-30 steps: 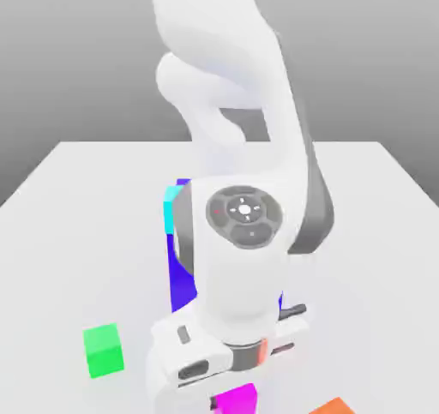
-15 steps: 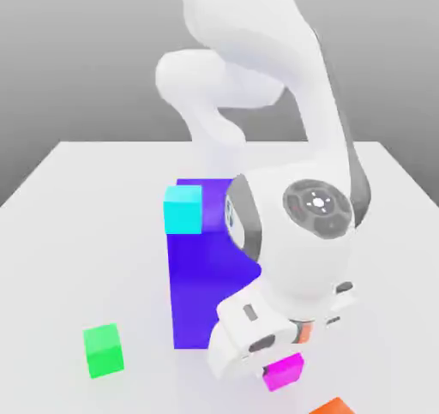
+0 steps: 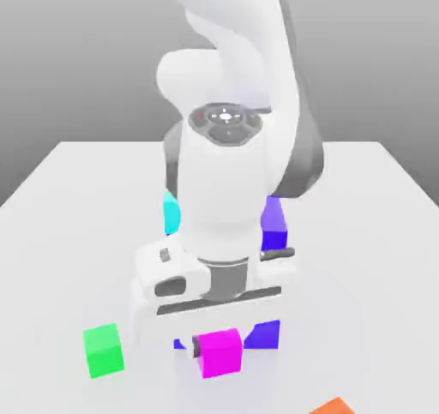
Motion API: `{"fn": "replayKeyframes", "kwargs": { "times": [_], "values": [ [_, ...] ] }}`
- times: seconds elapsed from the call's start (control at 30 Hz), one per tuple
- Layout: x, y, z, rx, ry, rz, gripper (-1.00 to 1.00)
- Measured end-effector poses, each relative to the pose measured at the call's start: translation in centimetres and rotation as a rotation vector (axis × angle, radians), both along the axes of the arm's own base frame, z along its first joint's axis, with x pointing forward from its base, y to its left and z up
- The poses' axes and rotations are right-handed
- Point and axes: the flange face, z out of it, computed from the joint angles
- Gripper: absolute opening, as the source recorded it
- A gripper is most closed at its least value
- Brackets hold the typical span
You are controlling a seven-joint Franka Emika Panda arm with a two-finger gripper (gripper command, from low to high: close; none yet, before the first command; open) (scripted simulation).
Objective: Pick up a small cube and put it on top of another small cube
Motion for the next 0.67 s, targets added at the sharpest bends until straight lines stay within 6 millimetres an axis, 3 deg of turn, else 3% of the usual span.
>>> {"fn": "replayKeyframes", "kwargs": {
  "times": [0.37,0.43,0.53,0.57,0.67],
  "values": [
    [-7.3,-13.0,0.8,0.03,-0.003,-0.357,-1.0],
    [-7.6,-13.7,0.0,0.023,-0.026,-0.384,-1.0],
    [-7.7,-13.7,-3.7,0.02,-0.033,-0.387,-1.0],
    [-7.7,-13.7,-4.5,0.019,-0.034,-0.387,1.0],
    [-7.7,-13.7,-4.5,0.019,-0.034,-0.387,1.0]
  ]
}}
